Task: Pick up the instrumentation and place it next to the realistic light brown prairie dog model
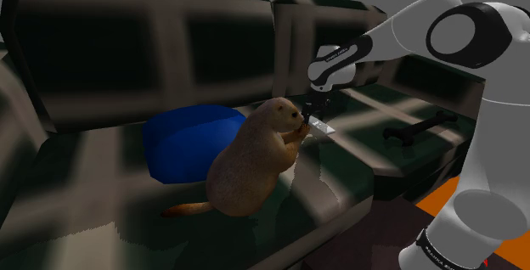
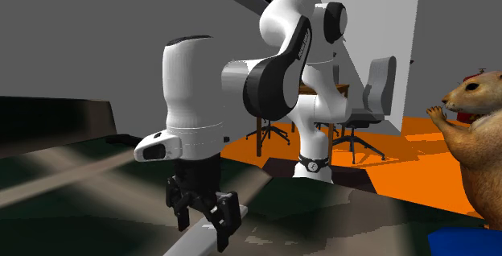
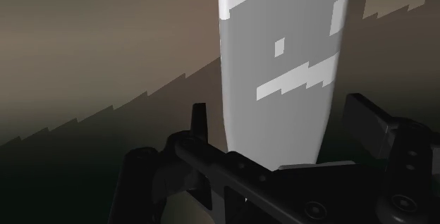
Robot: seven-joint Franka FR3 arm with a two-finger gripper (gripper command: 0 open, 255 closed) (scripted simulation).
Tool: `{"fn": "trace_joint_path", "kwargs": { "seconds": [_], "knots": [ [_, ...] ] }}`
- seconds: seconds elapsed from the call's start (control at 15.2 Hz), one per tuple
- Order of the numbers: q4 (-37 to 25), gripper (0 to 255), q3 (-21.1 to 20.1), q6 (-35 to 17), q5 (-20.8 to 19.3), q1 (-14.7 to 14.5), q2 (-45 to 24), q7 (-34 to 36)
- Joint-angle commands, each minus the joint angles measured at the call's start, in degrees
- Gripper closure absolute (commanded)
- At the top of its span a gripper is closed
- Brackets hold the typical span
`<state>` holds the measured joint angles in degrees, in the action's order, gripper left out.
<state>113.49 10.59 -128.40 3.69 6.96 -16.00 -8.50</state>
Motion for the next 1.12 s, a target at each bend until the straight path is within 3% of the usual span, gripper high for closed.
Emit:
{"fn": "trace_joint_path", "kwargs": {
  "seconds": [0.0, 0.07, 0.66, 1.06],
  "knots": [
    [0.0, 0, 0.0, 0.0, 0.0, 0.0, 0.0, 0.0],
    [0.0, 255, 0.0, 0.0, 0.0, 0.0, 0.0, 0.0],
    [0.0, 255, 0.0, -0.01, 0.0, 0.0, 0.0, 0.0],
    [-1.67, 255, 0.21, 4.02, -0.65, -0.16, 2.39, 0.43]
  ]
}}
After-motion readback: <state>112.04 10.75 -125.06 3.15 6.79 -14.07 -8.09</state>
